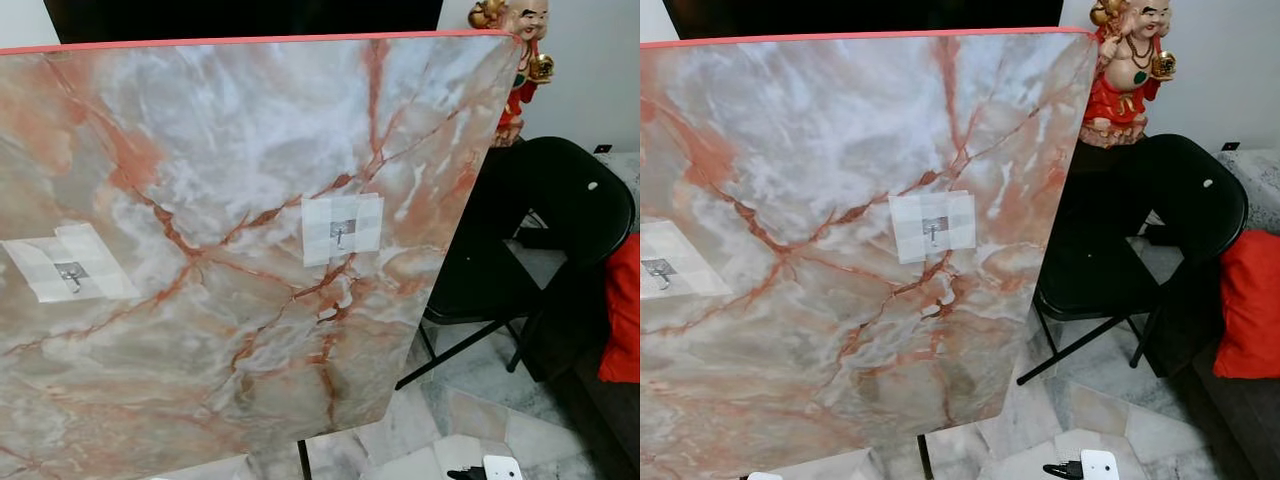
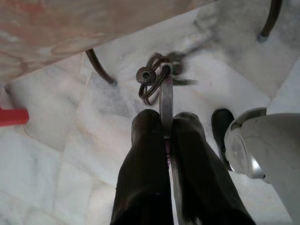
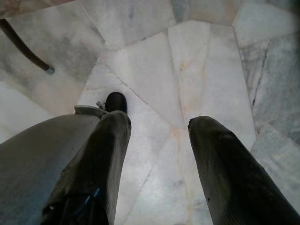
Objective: Hang keys on a hook
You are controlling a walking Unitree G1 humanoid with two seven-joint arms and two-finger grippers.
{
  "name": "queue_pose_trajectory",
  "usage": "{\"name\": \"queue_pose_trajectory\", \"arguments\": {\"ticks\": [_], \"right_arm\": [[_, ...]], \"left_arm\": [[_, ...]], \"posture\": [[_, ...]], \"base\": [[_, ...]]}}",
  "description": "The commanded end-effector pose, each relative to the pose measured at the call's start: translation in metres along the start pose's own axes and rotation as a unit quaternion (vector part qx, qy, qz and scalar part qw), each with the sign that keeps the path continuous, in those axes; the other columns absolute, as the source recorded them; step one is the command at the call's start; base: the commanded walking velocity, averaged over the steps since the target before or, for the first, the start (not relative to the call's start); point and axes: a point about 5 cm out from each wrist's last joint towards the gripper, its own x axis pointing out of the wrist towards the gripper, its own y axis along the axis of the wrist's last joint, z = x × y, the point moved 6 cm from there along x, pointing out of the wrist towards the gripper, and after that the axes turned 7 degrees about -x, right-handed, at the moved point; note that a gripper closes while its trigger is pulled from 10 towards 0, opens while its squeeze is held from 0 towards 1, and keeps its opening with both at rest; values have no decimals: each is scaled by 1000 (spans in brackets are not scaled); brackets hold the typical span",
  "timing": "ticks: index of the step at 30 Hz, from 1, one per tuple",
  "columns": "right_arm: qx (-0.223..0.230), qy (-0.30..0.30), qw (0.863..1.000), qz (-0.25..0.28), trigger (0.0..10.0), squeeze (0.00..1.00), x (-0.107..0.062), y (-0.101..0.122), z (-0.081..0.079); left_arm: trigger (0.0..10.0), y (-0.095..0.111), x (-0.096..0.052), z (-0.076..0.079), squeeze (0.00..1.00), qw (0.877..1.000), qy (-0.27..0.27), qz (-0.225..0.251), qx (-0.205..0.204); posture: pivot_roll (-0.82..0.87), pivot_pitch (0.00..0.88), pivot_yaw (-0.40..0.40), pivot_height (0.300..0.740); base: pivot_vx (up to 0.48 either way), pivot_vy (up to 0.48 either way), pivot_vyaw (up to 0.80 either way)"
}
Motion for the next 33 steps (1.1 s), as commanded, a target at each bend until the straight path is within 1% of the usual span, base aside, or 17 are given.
{"name": "queue_pose_trajectory", "arguments": {"ticks": [1,24,30,33], "right_arm": [[3,1,1000,3,10000,0,0,1,-1],[3,2,1000,4,10000,0,0,1,-2],[4,1,1000,3,10000,0,0,2,-2],[5,1,1000,3,10000,0,0,2,-3]], "left_arm": [[10000,-11,-2,-3,0,1000,1,-18,7],[10000,-10,-2,-4,0,1000,-2,-17,12],[10000,-10,-2,-4,0,1000,-1,-18,9],[10000,-10,-2,-4,0,1000,-1,-18,7]], "posture": [[35,0,-18,740],[39,0,-17,740],[40,0,-16,740],[41,0,-16,740]], "base": [[0,307,0],[0,307,0],[0,0,0],[0,304,0]]}}
